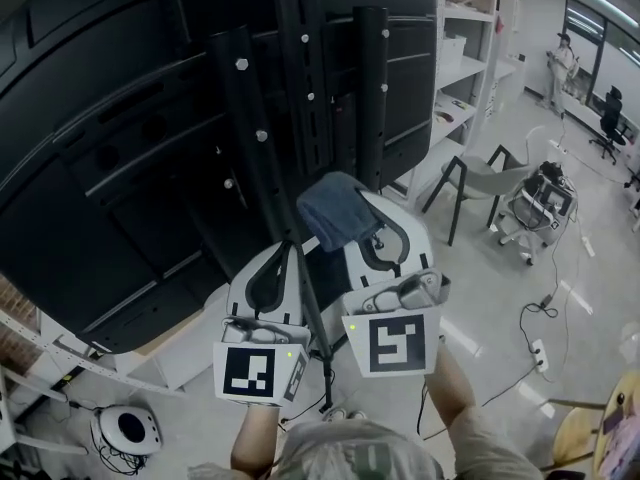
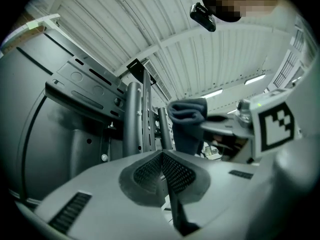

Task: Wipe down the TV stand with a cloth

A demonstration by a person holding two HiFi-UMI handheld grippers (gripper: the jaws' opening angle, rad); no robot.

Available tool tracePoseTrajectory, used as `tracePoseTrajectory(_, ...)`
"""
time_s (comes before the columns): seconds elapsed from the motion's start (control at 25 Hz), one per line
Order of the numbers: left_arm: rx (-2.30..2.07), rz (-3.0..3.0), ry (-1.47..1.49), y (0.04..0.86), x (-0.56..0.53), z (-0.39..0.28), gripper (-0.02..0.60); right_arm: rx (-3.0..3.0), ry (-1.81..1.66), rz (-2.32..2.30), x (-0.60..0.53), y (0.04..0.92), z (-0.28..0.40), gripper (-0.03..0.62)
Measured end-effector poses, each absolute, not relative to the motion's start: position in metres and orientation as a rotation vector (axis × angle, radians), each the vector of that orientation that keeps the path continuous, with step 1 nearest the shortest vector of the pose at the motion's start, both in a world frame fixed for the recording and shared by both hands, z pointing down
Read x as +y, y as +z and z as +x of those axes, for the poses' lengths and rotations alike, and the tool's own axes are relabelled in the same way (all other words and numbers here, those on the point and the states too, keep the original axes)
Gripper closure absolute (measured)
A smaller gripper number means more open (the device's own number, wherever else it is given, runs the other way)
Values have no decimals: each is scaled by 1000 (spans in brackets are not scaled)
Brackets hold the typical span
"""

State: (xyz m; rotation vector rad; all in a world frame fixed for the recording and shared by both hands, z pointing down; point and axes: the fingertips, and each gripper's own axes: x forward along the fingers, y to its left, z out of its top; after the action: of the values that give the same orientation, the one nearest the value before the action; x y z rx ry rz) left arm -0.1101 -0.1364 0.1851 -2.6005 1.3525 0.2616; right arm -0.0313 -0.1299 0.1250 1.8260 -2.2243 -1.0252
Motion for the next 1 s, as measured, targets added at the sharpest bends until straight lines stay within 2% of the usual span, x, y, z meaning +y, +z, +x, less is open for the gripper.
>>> tracePoseTrajectory(0.16, 1366, -2573, 287, 176, -135, -120, 566, -2053, -1421, 1782, -138, 35, -58, 537)
tracePoseTrajectory(0.32, 1396, -2554, 286, 176, -133, -130, 566, -1905, -1640, 1695, -149, -15, -87, 537)
tracePoseTrajectory(0.56, 1457, -2521, 294, 175, -132, -152, 566, -1724, -1734, 1666, -176, -47, -113, 537)
tracePoseTrajectory(1.0, 1466, -2526, 286, 178, -134, -161, 566, -1566, -1765, 1598, -193, -33, -126, 537)
